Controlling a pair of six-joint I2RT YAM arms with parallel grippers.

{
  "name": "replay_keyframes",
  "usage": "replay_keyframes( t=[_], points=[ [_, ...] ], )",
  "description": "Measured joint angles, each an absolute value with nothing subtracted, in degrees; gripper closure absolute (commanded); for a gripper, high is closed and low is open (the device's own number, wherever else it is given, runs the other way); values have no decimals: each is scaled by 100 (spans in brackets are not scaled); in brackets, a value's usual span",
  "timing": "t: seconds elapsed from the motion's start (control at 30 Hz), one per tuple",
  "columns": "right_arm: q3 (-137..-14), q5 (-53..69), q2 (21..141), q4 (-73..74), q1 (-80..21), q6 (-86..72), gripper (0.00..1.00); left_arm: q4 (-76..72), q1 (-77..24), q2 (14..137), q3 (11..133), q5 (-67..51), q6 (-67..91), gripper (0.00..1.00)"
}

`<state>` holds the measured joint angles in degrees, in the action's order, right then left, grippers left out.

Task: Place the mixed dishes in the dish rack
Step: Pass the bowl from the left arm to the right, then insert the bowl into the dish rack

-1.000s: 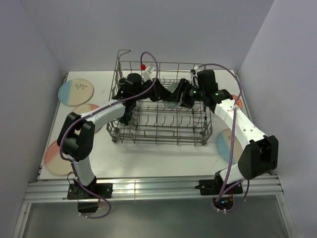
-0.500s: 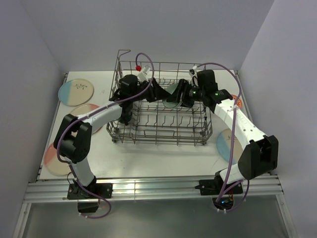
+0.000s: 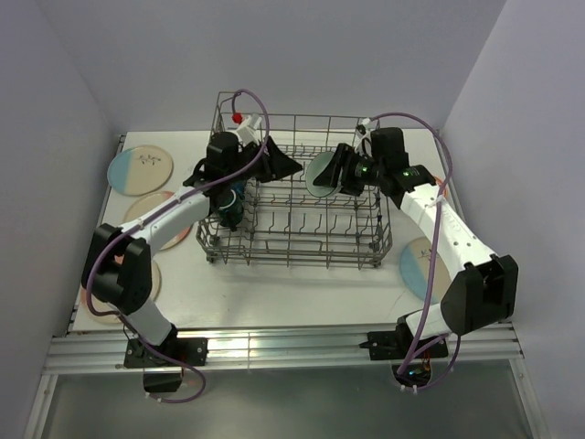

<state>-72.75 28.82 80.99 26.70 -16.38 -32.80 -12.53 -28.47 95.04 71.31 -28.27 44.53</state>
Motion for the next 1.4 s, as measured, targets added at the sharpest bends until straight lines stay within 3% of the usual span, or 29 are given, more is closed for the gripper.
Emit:
replay_keyframes(
  t=[0.83,1.4],
  points=[
    [-7277,864,7846,3953,-1505,-939,65,567,-2655,6547,6665,-1293,3227,40],
    [-7277,-305,7929,4274,-1505,-191,64,958,-2655,5555,5688,-749,3315,40]
  ],
)
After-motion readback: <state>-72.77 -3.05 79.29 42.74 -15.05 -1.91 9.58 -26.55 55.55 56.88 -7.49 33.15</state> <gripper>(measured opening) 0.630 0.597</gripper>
